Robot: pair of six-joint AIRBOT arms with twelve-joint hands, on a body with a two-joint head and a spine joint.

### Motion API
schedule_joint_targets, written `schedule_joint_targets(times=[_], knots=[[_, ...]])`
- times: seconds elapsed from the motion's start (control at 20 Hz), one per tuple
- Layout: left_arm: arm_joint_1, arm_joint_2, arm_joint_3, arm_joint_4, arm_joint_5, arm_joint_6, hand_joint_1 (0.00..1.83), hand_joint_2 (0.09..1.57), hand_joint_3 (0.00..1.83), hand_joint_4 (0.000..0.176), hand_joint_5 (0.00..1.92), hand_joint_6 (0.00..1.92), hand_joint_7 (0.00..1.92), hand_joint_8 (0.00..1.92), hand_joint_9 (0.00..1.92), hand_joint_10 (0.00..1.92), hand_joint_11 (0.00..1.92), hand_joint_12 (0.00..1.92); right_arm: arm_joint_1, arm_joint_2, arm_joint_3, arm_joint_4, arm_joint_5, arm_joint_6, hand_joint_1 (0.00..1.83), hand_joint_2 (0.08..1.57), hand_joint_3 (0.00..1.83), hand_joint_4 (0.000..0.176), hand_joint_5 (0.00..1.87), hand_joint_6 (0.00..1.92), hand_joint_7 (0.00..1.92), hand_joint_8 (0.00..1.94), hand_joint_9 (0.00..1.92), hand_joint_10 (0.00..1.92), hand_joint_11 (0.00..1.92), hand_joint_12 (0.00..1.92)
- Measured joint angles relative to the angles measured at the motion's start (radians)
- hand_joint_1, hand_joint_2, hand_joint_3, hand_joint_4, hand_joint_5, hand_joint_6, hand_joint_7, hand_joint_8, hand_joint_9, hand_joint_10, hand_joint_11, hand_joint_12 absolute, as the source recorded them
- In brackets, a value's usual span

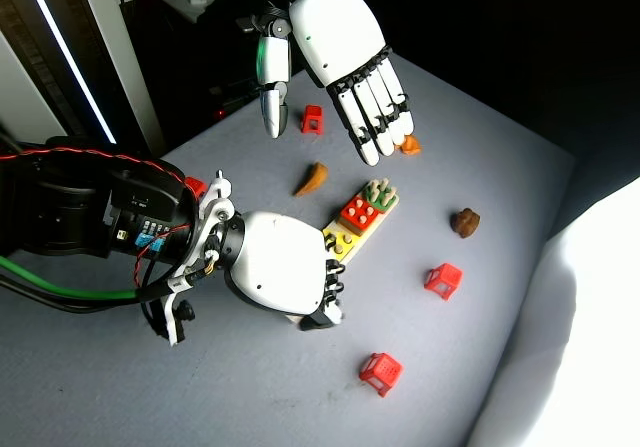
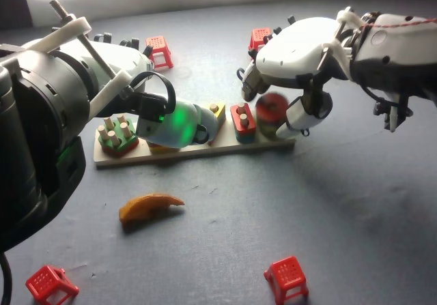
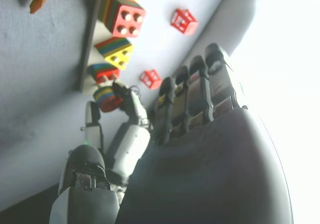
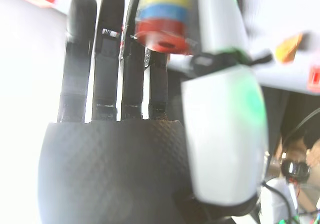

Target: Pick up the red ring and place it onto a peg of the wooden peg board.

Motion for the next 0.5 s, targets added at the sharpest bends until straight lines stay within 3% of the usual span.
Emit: schedule_joint_targets(times=[0.35,0.5], knots=[[0.000,0.000,0.000,0.000,-0.002,0.000,0.00,1.11,0.00,0.000,0.08,0.00,0.05,0.00,0.03,0.00,0.00,0.12,0.003,0.010,-0.002,-0.007,-0.002,-0.001,0.97,0.97,0.01,0.000,0.54,0.05,0.65,0.00,0.57,0.24,0.10,1.38],[0.000,0.000,0.000,0.001,0.001,0.000,0.00,1.11,0.00,0.000,0.07,0.00,0.05,0.00,0.03,0.00,0.00,0.10,0.008,0.078,-0.053,-0.007,0.005,-0.002,0.98,0.97,0.01,0.000,0.56,0.04,0.65,0.00,0.56,0.24,0.11,1.37]])
